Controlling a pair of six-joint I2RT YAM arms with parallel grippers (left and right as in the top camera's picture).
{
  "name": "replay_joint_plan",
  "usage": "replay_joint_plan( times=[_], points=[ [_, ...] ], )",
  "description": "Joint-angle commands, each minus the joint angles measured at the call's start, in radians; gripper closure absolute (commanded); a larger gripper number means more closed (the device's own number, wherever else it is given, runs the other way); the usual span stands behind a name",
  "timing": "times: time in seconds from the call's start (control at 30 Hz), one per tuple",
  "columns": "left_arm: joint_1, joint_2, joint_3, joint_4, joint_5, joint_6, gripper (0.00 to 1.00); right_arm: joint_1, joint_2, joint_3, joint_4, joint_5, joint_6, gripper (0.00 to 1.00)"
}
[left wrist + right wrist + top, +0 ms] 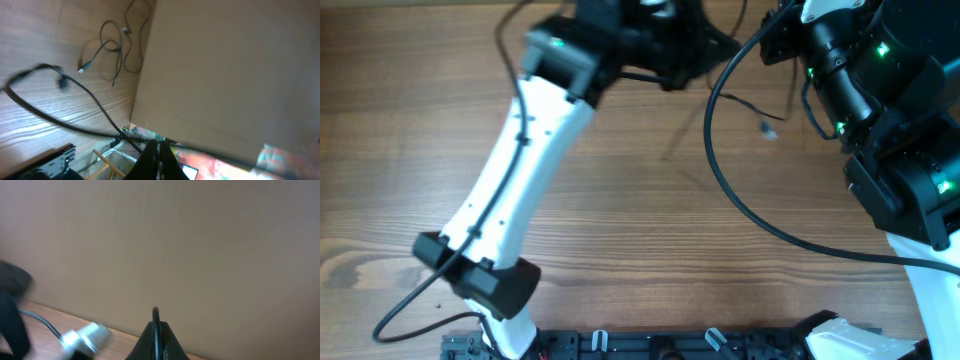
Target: Untangle cables
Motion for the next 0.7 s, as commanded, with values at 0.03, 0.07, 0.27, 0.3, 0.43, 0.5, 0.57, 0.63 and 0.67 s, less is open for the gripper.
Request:
replay_joint_plan(
  times=[0.03,0.07,0.27,0.3,0.43,0.5,0.57,0.63,0.67],
  points=[
    [-0.104,0.091,0.005,-0.001,-0.278,-0.134,0.96,-0.005,-0.019,0.003,0.008,-0.005,0.016,0.96],
    [-0.116,0.119,0.005,0.001,-0.318,-0.137,0.96,-0.005,-0.025,0.003,0.009,-0.014,0.019,0.96],
    [-0.107,0.308,0.005,0.014,-0.491,-0.031,0.96,-0.005,-0.077,0.004,0.006,-0.013,0.022,0.96],
    [-0.096,0.332,0.005,-0.007,-0.550,0.016,0.96,-0.005,-0.095,0.004,0.002,-0.013,0.022,0.96],
    [-0.023,0.340,0.005,-0.074,-0.710,0.172,0.96,-0.005,-0.130,0.004,-0.024,-0.013,0.019,0.96],
    [0.024,0.328,0.005,-0.093,-0.700,0.192,0.96,-0.005,-0.131,0.004,-0.044,-0.013,0.019,0.96],
    [0.087,0.305,0.005,-0.094,-0.502,0.223,0.96,-0.005,-0.123,0.004,-0.060,-0.013,0.019,0.96],
    [0.133,0.286,0.005,-0.091,-0.331,0.236,0.96,-0.005,-0.111,0.004,-0.061,-0.013,0.016,0.96],
    [0.155,0.275,0.005,-0.092,-0.253,0.231,0.96,-0.005,-0.105,0.004,-0.060,-0.012,0.011,0.96]
  ],
)
